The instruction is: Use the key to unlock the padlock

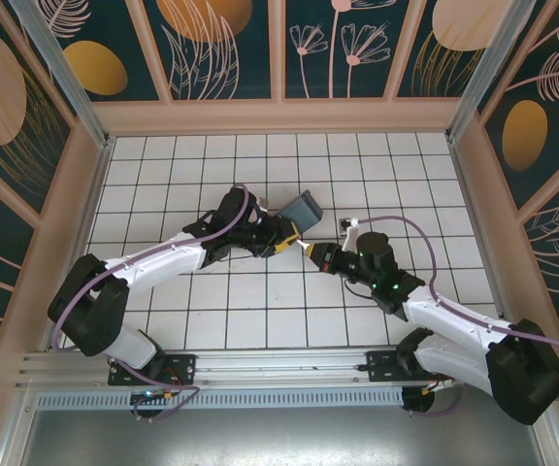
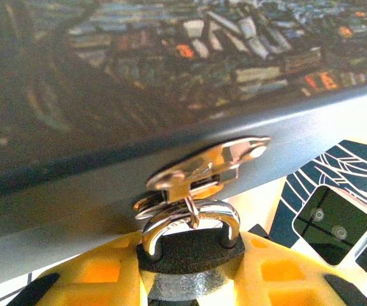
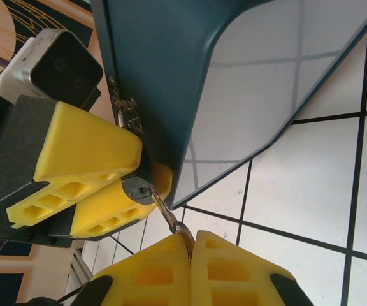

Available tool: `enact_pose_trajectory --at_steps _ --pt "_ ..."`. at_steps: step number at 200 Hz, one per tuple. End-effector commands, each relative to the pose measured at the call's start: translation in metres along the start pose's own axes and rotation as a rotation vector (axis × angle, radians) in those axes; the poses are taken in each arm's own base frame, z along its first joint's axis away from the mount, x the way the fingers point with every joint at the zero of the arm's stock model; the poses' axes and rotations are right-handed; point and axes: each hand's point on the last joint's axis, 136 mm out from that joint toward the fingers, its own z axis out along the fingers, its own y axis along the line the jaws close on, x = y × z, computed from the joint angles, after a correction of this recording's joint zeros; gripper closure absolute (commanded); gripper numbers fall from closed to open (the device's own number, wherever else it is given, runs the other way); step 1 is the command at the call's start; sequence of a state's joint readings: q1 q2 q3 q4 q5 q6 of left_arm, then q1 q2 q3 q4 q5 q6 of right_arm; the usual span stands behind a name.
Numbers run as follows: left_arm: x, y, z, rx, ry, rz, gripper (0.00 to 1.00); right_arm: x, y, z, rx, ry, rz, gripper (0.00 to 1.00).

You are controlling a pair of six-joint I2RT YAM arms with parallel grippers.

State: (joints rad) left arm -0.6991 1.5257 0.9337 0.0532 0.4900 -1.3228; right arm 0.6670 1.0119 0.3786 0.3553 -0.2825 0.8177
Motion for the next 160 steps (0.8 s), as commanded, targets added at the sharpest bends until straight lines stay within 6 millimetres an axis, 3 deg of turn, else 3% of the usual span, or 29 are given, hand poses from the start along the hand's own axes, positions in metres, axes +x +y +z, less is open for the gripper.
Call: enact_pose_trajectory --at_steps 1,160 --pt "-0.0028 -0.0251 -0.0091 0.094 -0.016 0.032 0.82 -0.0040 0.0158 0.0011 -0.068 -0.017 -0.031 1.00" --pt "-0.0042 -0.0189 -0.0101 0.100 -0.029 0.006 0.83 -0.0068 0.0197 0.0066 -0.071 -0.017 -0.038 1.00"
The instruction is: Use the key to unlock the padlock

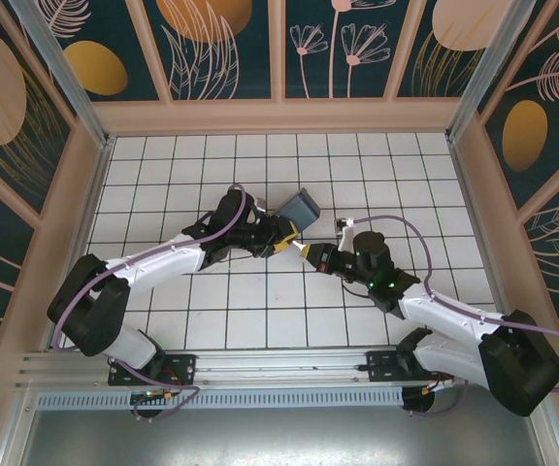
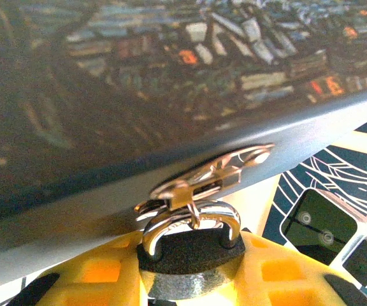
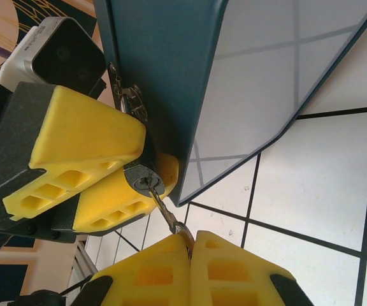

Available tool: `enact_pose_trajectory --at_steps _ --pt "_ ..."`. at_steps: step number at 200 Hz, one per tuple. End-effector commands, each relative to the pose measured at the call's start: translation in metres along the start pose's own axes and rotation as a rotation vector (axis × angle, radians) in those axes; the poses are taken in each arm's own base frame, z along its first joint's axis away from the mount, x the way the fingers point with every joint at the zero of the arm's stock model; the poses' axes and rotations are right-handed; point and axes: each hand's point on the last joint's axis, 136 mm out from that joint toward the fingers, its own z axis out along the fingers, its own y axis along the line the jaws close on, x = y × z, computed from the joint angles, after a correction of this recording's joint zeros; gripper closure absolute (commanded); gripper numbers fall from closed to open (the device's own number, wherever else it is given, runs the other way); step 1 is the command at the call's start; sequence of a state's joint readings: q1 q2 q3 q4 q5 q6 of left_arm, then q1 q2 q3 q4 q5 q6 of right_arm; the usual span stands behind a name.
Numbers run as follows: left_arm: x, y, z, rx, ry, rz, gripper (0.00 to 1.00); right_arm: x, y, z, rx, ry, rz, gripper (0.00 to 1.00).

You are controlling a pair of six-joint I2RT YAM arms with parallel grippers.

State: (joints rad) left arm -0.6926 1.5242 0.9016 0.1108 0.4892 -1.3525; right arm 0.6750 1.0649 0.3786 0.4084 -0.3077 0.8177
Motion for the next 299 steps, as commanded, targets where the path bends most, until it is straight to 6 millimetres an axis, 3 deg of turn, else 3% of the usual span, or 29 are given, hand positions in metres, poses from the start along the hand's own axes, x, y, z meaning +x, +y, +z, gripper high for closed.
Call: enact_pose_trajectory --at_steps 1,299 --pt "-0.001 -0.021 -0.010 0.077 -0.016 0.026 0.83 -0.013 0.019 -0.001 -0.051 -0.043 -0.037 1.00" --pt "-0.004 -0.019 -0.012 0.063 -0.043 -0.020 0.85 -0.028 0.028 0.010 -0.057 -0.087 -0.028 1.00"
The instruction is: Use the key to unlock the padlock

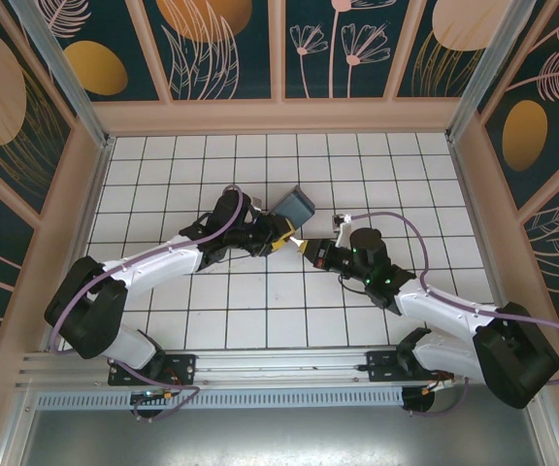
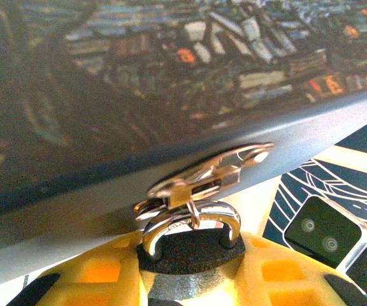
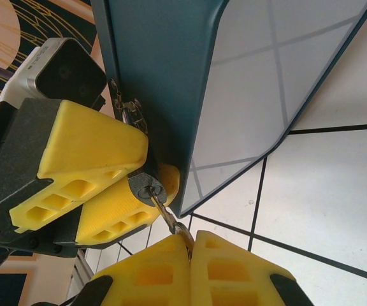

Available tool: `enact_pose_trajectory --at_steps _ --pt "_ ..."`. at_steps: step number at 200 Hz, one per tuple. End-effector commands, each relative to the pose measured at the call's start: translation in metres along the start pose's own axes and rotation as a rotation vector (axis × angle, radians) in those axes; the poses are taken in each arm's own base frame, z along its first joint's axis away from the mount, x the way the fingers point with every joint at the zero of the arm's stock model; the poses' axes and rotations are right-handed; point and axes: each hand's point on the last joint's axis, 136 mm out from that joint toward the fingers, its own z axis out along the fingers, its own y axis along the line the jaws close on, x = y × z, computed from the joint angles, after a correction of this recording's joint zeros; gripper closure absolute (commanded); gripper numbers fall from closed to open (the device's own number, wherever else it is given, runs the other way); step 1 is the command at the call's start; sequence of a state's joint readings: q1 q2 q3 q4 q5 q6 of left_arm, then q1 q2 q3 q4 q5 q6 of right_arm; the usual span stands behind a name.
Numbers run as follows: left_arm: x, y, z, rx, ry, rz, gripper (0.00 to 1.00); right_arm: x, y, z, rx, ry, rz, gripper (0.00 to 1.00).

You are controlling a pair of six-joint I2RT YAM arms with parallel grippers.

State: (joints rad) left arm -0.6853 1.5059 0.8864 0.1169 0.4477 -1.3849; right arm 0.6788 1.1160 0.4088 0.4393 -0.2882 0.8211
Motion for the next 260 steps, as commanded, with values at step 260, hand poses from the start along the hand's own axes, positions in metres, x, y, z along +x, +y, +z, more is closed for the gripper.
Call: enact_pose_trajectory --at_steps 260 --pt "0.003 -0.023 -0.008 0.081 0.000 -0.052 0.86 -0.012 0.087 -0.006 -0.282 -0.152 -0.266 1.00"
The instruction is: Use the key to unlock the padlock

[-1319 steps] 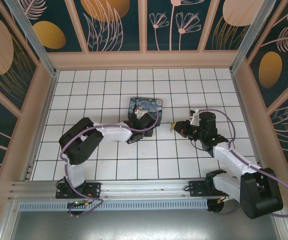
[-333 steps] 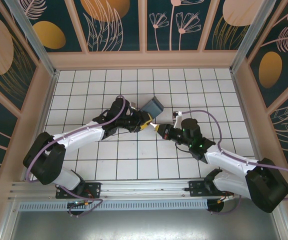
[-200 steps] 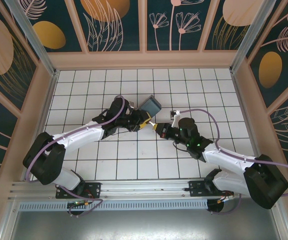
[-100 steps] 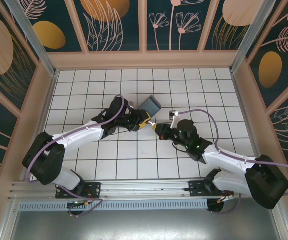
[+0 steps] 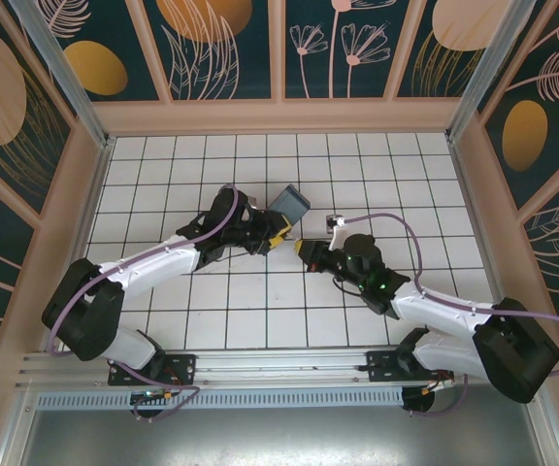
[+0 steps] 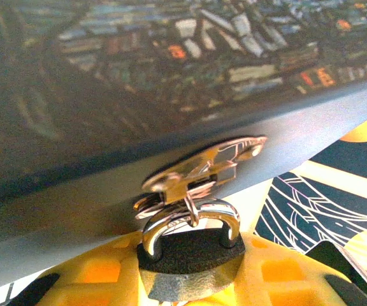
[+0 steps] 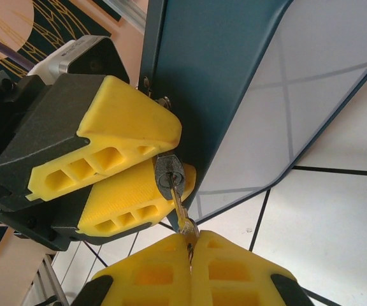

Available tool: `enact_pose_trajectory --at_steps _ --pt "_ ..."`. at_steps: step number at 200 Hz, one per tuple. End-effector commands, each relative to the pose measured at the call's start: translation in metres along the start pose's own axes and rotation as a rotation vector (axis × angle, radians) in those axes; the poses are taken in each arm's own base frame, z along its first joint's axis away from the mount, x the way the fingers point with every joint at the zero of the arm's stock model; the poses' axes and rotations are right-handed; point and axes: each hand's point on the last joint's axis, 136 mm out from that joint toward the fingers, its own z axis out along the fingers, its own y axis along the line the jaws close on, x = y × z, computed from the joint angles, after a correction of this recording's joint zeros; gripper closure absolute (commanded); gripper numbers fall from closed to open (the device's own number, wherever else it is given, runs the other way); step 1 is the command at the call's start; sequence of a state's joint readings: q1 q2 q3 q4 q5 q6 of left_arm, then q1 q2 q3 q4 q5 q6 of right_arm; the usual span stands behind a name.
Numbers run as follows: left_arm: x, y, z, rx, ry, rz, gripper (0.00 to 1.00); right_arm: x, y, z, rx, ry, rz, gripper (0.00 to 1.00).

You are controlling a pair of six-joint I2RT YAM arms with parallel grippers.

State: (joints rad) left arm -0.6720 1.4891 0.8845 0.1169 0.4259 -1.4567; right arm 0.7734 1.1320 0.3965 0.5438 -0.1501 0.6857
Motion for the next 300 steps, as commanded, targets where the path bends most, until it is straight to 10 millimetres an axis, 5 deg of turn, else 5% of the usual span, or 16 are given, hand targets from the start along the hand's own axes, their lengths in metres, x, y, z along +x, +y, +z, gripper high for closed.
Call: enact_pose_trajectory --at_steps 1,173,231,300 --pt "0.012 -0.018 -0.003 0.066 0.038 0.019 0.86 -0.026 0.067 -0.009 -0.258 -0.095 -0.077 1.00" --pt "0.022 -0.017 -0.003 0.014 0.122 0.161 0.85 -0.019 0.083 -0.007 -0.393 -0.057 -0.179 1.00" --pt "0.030 -0.014 -0.007 0.007 0.162 0.230 0.84 -0.023 0.079 -0.014 -0.398 -0.061 -0.208 1.00" --pt "0.021 -0.006 -0.017 -0.021 0.139 0.228 0.84 -0.023 0.049 -0.017 -0.360 -0.049 -0.179 1.00"
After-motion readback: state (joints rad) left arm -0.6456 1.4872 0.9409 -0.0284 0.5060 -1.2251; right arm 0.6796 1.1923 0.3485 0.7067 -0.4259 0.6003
